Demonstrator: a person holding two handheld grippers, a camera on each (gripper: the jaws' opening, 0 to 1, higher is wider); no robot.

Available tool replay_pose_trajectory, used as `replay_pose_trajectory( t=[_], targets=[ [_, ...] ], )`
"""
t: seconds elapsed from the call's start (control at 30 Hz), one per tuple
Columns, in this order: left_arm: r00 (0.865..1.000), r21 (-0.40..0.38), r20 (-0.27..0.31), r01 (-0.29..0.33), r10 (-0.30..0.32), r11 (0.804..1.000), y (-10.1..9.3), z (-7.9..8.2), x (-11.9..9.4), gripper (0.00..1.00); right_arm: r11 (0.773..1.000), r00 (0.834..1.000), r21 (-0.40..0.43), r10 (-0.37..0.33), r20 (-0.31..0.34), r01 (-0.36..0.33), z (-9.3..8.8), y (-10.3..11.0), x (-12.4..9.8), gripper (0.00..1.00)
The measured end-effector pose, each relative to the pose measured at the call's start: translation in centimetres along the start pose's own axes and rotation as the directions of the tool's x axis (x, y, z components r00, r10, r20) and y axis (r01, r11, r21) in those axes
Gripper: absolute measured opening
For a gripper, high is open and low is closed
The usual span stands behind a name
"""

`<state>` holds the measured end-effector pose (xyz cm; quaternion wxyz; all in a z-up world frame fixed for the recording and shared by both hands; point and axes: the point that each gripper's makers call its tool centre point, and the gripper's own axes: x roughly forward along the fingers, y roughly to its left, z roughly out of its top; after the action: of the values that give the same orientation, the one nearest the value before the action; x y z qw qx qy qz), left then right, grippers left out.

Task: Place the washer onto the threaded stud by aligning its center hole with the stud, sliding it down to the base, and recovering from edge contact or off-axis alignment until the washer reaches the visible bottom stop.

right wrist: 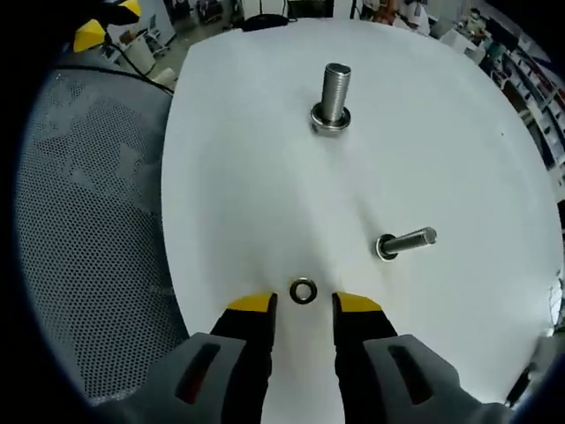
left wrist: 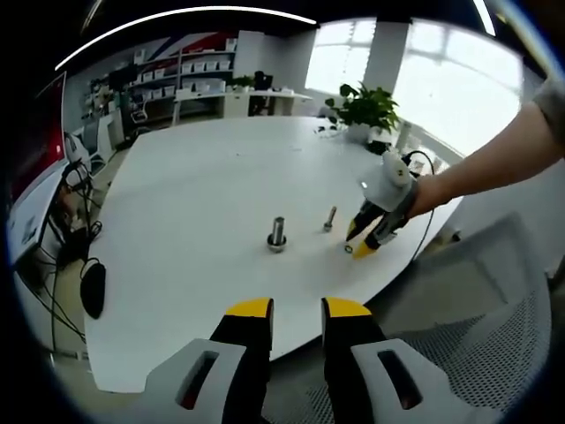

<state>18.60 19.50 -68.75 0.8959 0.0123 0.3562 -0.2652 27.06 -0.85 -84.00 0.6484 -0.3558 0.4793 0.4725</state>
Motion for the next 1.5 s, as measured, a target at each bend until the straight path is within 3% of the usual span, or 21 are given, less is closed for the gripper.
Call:
replay_pose_trajectory(
  t=[0.33,0.6,0.77,1.07,1.23,1.27,1.3,1.33,1.37,1.5],
  targets=[
    [1.000,0.000,-0.005,-0.001,0.001,1.000,0.1,-0.1,0.0,0.19,0.997,0.999,-0.080,0.016,0.028,-0.013,0.7,-0.6,0.3,0.21],
    [1.000,-0.004,-0.002,-0.008,0.008,1.000,0.2,-0.1,0.0,0.19,0.986,0.999,-0.160,0.047,0.014,-0.044,0.5,-0.5,0.2,0.21],
    [1.000,-0.005,-0.003,-0.010,0.010,1.000,0.3,-0.1,0.0,0.19,0.983,0.997,-0.170,0.069,0.031,-0.063,0.4,-0.6,0.2,0.20],
    [1.000,-0.002,-0.012,-0.010,0.010,1.000,0.3,-0.2,0.1,0.19,0.976,0.997,-0.202,0.076,-0.026,-0.079,0.9,-0.8,0.5,0.14],
    [1.000,-0.005,-0.015,-0.015,0.015,1.000,0.4,-0.3,0.1,0.19,0.983,0.998,-0.182,0.024,-0.050,-0.033,1.2,-0.6,0.5,0.14],
    [1.000,-0.006,-0.016,-0.016,0.016,1.000,0.4,-0.3,0.1,0.19,0.979,0.998,-0.203,0.003,-0.058,-0.014,1.2,-0.5,0.6,0.10],
    [1.000,-0.007,-0.017,-0.017,0.017,1.000,0.4,-0.3,0.1,0.19,0.964,0.992,-0.252,-0.101,-0.071,0.080,1.2,-1.8,0.4,0.03],
    [1.000,-0.006,-0.018,-0.017,0.017,1.000,0.4,-0.4,0.1,0.19,0.948,0.994,-0.312,-0.082,-0.066,0.058,1.3,-0.8,0.3,0.03],
    [1.000,-0.006,-0.021,-0.017,0.017,1.000,0.4,-0.4,0.1,0.19,0.945,0.994,-0.321,-0.089,-0.068,0.063,1.3,-0.7,0.2,0.03],
    [1.000,-0.006,-0.021,-0.016,0.016,1.000,0.4,-0.4,0.1,0.19,0.977,0.997,-0.208,-0.049,-0.057,0.036,1.4,-0.7,0.3,0.04]
  ],
)
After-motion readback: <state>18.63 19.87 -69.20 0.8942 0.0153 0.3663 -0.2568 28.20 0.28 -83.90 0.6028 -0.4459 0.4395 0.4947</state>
